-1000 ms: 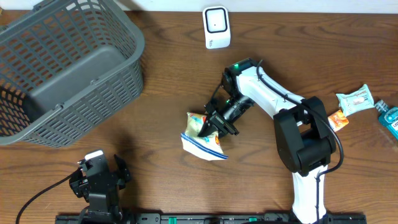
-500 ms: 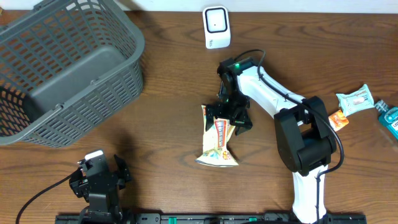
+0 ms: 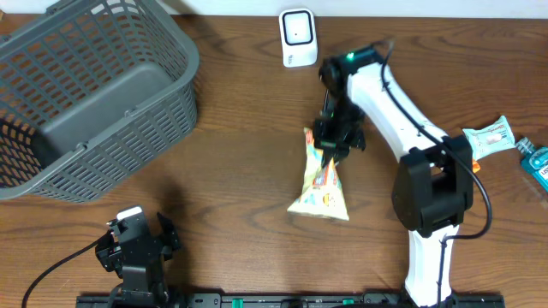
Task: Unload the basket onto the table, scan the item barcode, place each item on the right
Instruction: 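Raise the snack bag up to the white scanner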
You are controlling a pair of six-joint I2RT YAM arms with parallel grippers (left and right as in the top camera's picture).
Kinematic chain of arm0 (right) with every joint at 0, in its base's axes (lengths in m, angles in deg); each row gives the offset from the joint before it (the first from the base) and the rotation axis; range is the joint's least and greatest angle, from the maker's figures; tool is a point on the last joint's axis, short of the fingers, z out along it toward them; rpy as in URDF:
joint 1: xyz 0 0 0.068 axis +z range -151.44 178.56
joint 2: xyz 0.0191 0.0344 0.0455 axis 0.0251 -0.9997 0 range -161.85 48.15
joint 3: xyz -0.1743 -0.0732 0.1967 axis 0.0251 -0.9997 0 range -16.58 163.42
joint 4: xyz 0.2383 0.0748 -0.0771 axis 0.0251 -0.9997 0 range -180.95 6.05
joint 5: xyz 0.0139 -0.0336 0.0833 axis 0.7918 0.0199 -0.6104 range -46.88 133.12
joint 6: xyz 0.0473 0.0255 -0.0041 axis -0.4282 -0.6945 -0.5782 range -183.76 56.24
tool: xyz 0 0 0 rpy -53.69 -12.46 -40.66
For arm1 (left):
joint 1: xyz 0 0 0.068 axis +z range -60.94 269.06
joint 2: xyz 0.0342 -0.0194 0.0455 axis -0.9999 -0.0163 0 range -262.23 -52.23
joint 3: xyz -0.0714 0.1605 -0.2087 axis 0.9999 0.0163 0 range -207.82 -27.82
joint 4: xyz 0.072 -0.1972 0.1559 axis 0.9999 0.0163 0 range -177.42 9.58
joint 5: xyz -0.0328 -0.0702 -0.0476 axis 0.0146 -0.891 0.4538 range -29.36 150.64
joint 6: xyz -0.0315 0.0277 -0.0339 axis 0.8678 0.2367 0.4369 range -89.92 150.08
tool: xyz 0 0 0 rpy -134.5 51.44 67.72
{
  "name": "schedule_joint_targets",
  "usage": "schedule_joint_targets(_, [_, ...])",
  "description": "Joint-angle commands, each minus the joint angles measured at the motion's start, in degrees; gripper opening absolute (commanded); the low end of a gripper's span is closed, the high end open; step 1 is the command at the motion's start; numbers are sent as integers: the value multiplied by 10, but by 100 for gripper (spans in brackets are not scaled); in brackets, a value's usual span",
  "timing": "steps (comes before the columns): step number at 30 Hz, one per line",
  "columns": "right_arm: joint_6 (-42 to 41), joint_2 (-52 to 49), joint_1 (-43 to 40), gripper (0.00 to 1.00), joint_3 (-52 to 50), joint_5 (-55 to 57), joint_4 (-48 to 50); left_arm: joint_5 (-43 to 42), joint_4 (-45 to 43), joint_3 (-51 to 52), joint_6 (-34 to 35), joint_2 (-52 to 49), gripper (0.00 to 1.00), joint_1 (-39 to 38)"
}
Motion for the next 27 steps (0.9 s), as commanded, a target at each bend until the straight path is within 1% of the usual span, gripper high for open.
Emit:
schedule_joint_targets(1, [-51,33,11,1,57,95,-24,3,25,11,5,3,100,-1])
schedule_joint_targets(3, [-157,49,21,2,68,205,-39,3,25,11,5,3,100,-1])
schedule_joint_targets(5, [-231,70,38,2,64,292,-38,3,25,11,5,3,100,-1])
schedule_joint_targets(9, [-336,80,87,2,58,344,-38,3,25,11,5,3,100,-1])
schedule_joint_targets(13, [-444,68,142,1,54,448,-38,3,25,11,5,3,100,-1])
schedule_joint_targets(15, [-459,64,161,2,53,478,-38,3,25,11,5,3,100,-1])
schedule_joint_targets(18, [-449,64,184,2,53,544,-38,3,25,11,5,3,100,-1])
schedule_joint_targets(22, [-330,64,205,2,49,675,-38,3,25,11,5,3,100,-1])
schedule_joint_targets(23, [-323,64,209,2,46,708,-38,3,25,11,5,3,100,-1])
schedule_joint_targets(25, [-335,64,210,2,40,761,-37,3,25,11,5,3,100,-1])
schedule_joint_targets(27, [-371,64,207,1,27,786,-25,3,25,11,5,3,100,-1])
